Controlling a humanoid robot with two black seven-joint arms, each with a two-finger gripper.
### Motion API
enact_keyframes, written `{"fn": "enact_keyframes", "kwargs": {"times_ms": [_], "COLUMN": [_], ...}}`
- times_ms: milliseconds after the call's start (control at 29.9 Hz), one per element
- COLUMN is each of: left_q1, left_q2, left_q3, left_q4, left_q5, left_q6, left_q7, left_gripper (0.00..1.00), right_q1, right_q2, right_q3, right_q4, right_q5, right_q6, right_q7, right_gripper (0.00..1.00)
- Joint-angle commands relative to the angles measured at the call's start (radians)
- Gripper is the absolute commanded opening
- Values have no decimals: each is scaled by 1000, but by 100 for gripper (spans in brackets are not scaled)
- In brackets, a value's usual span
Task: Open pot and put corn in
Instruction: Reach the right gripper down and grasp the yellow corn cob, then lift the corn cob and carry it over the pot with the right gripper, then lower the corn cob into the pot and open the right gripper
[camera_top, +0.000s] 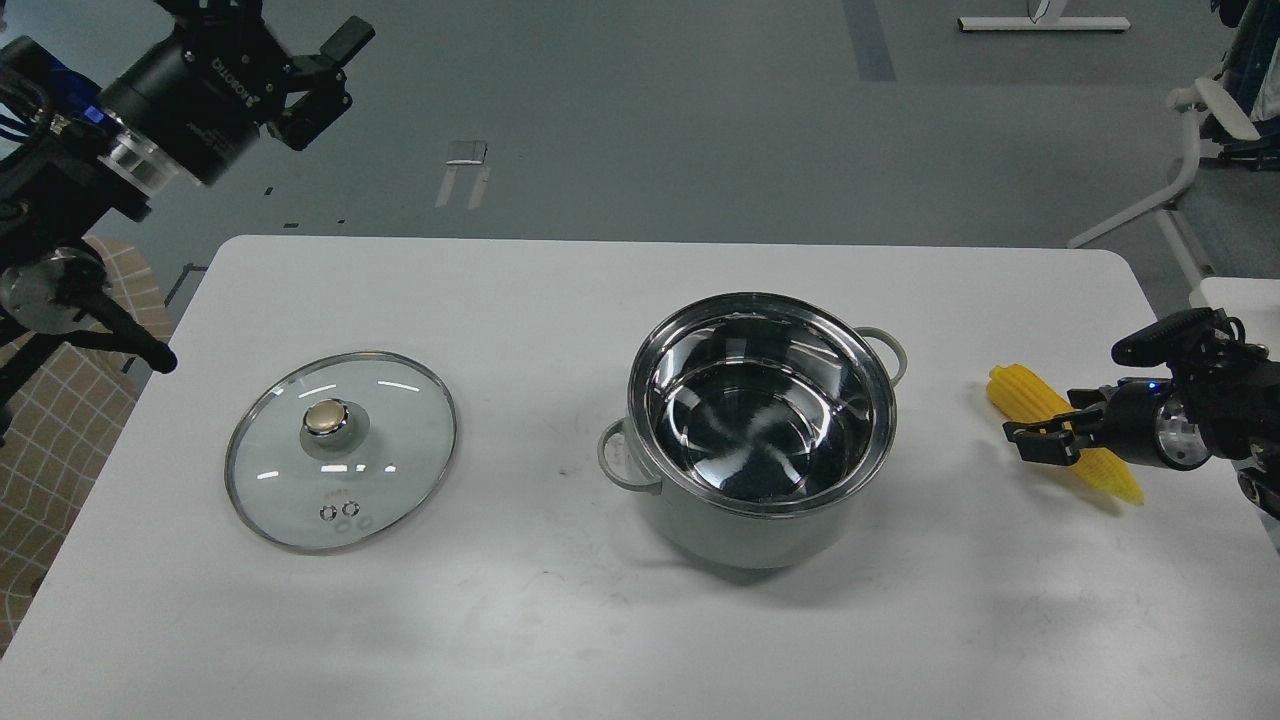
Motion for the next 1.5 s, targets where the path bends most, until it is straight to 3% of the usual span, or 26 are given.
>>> {"fn": "enact_keyframes", "kwargs": {"times_ms": [0, 100, 201, 334, 468, 736, 970, 1204, 1471], "left_q1": [0, 0, 0, 0, -1, -1, -1, -1, 0], "left_q2": [-1, 0, -1, 0, 3, 2, 2, -3, -4], "left_q3": [0, 0, 2, 2, -2, -2, -3, -3, -3], "left_q4": [-1, -7, -8, -10, -13, -22, -28, -28, -28], "left_q5": [0, 0, 0, 0, 0, 0, 0, 0, 0], "left_q6": [1, 1, 2, 2, 2, 6, 4, 7, 6], "left_q7": [0, 0, 0, 0, 0, 0, 0, 0, 0], "left_gripper": [95, 95, 95, 95, 95, 95, 95, 95, 95], "right_q1": [-6, -12, -16, 29, 184, 475, 662, 653, 584], "right_q2": [-3, -3, -5, -19, -89, -103, 99, 252, 306], "right_q3": [-5, -5, -5, -1, -4, -11, -183, -298, -321], "right_q4": [0, 0, 5, 40, 162, 348, 437, 454, 446], "right_q5": [2, 2, 6, 14, 22, 51, 207, 213, 218], "right_q6": [-12, -49, -98, -162, -149, 20, 72, 61, 51], "right_q7": [0, 0, 0, 0, 0, 0, 0, 0, 0], "right_gripper": [38, 21, 12, 12, 13, 13, 14, 15, 18]}}
